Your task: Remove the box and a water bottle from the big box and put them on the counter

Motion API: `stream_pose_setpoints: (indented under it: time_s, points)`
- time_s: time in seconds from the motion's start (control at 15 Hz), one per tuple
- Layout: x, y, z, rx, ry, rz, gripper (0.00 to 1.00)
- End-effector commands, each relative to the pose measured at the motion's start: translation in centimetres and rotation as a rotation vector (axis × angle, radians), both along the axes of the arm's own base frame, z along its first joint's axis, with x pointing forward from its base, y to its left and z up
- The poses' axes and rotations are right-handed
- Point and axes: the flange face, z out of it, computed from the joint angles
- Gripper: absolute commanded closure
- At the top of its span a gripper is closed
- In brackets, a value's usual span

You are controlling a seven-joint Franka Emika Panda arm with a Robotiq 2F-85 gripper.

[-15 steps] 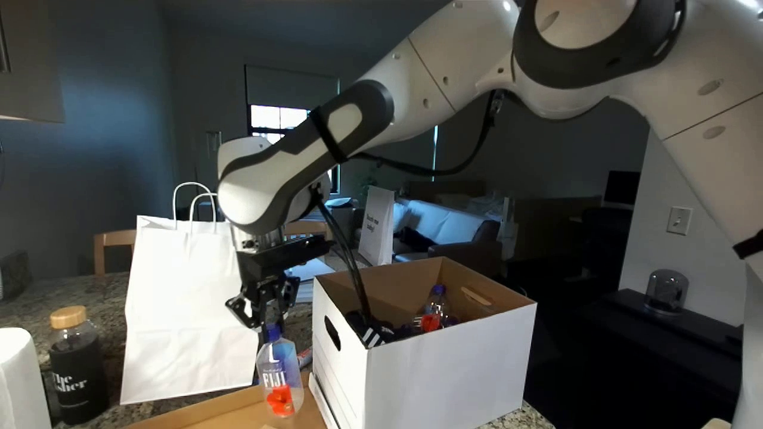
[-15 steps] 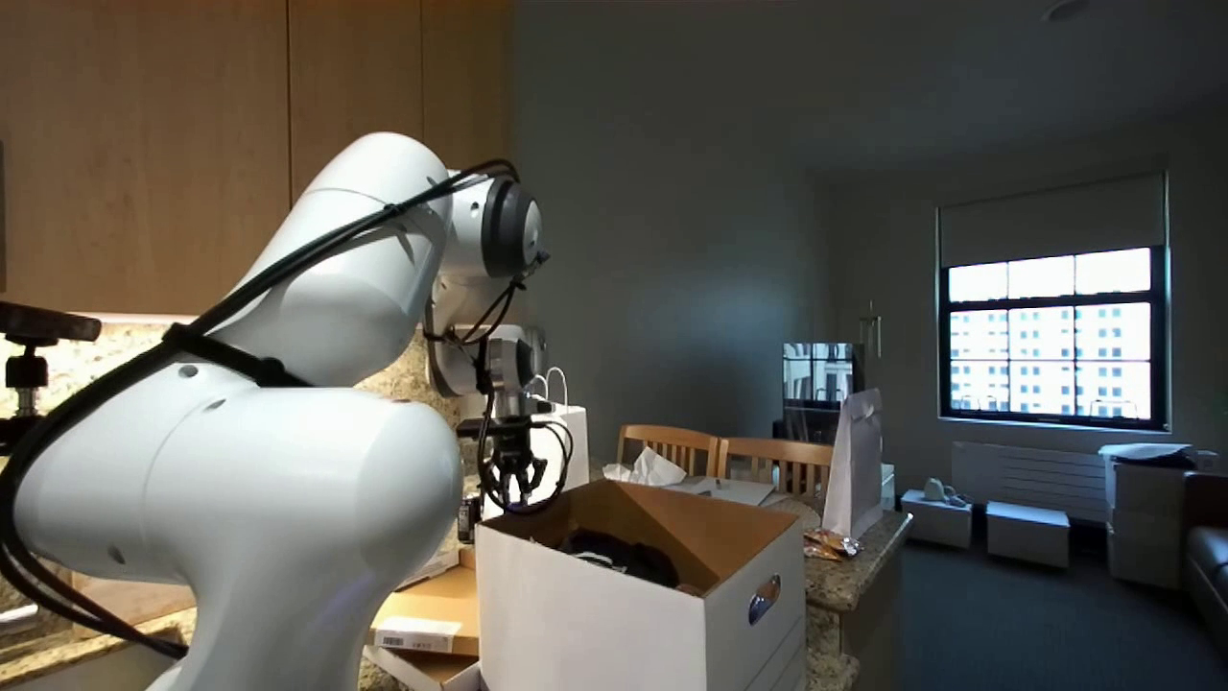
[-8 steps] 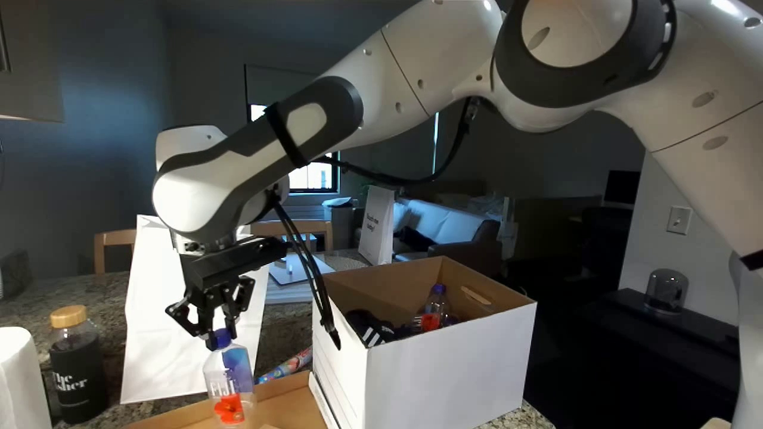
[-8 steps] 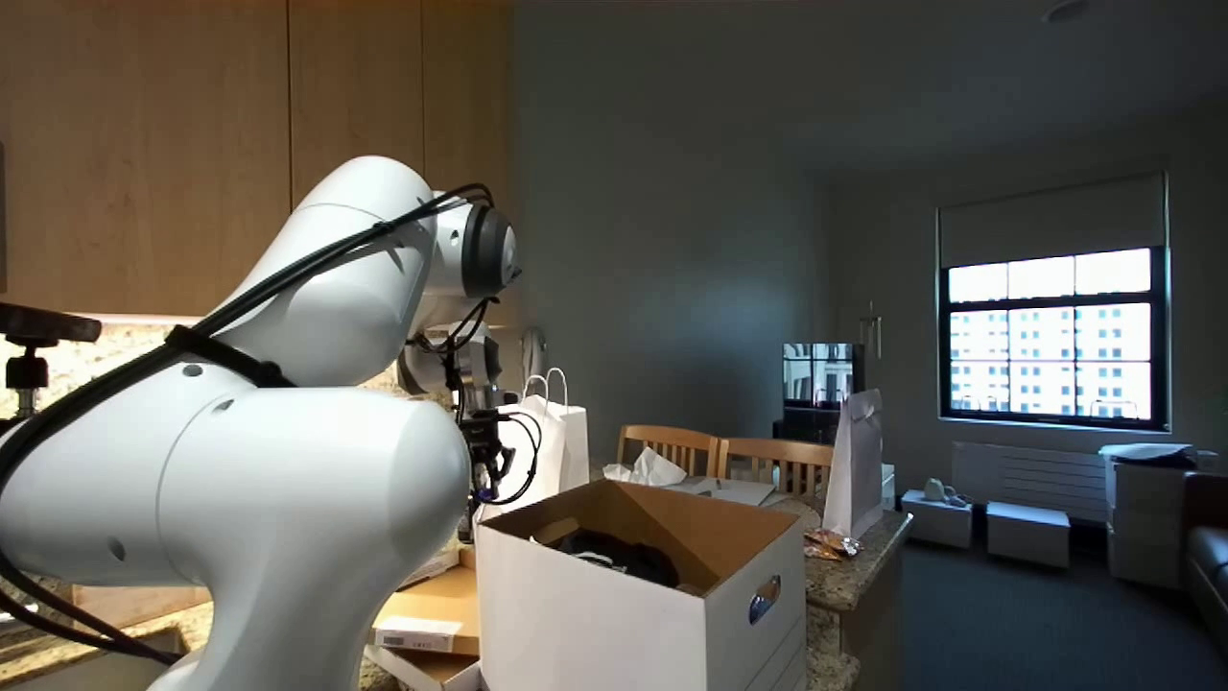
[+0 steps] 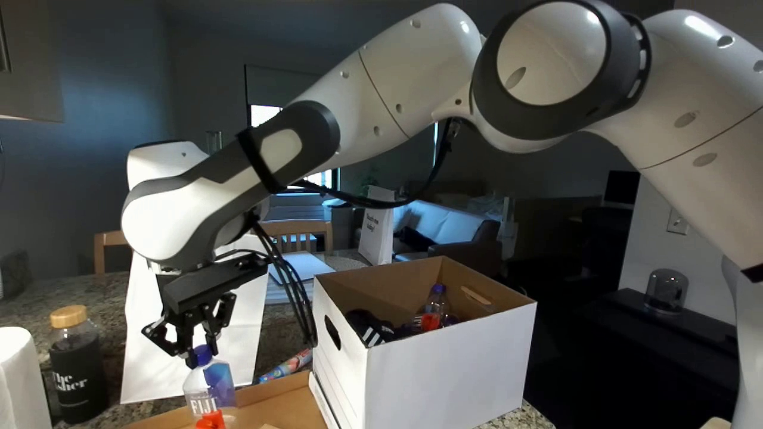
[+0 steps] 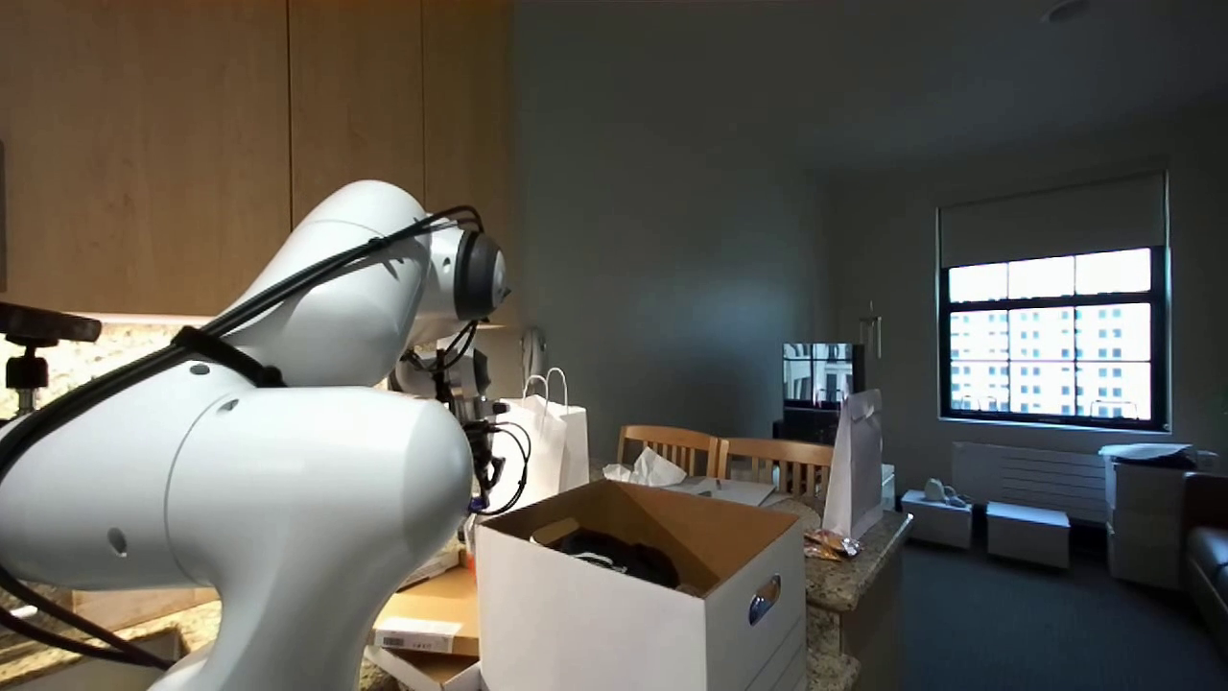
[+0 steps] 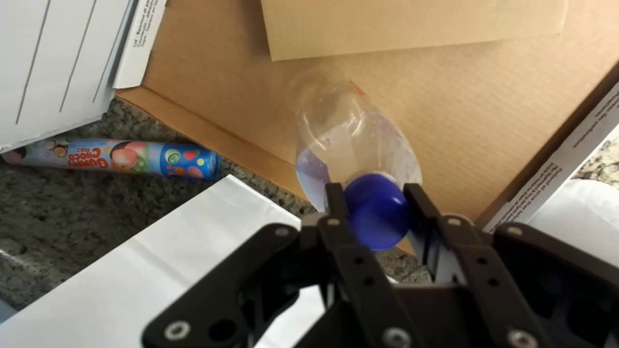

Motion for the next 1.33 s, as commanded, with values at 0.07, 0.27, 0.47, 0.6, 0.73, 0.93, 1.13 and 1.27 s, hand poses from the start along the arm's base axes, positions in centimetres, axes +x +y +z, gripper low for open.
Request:
stream_pose_setpoints:
  time_s: [0.07, 0.27, 0.47, 0.6, 0.73, 0.93, 1.13, 1.27]
  points:
    - [0.0, 1.7, -3.0, -0.033, 0.032, 0.016, 0.88]
    - [0.6, 1.9, -3.1, -0.038, 0.028, 0.007, 0.88]
    - [1.5, 1.5, -2.9, -0.041, 0.026, -0.016, 0.89]
    - [2.0, 1.1, -2.6, -0.041, 0.026, -0.029, 0.41]
    - [2.1, 0.9, -2.3, -0.041, 0.022, -0.031, 0.29]
    - [2.4, 0.3, -1.9, -0.041, 0.017, -0.041, 0.11]
    - [2.4, -0.1, -1.0, -0.043, -0.014, -0.047, 0.00]
    - [3.1, -1.0, -0.1, -0.077, -0.079, -0.062, 0.00]
